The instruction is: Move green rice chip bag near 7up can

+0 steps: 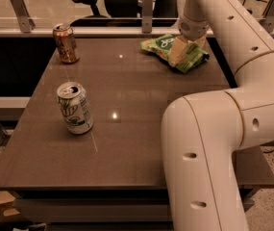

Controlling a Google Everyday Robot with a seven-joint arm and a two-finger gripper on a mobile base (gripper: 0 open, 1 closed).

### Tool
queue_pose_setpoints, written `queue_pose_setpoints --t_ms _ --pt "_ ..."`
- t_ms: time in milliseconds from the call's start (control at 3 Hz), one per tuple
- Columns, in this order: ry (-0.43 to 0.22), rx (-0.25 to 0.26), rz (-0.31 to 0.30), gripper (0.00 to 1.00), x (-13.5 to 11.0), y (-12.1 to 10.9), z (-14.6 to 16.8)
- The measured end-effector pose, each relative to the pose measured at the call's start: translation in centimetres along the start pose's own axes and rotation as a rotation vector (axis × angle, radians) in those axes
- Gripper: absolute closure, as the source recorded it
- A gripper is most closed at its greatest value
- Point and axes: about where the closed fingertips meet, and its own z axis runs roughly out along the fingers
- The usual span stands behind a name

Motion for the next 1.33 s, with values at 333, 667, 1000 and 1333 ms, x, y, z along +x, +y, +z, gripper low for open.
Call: queue_pose_setpoints --t_ms 333,667,1000,1333 --pt "-0.008 0.007 -0.006 0.65 -0.2 -0.2 -0.3" --pt "-0.038 0.026 -0.009 0.88 -0.6 -0.4 -1.7" --pt "-0.07 0.049 -0.018 1.0 -1.1 -0.5 -3.7" --pt "-0.104 0.066 -0.024 1.0 -1.3 -0.5 -5.7"
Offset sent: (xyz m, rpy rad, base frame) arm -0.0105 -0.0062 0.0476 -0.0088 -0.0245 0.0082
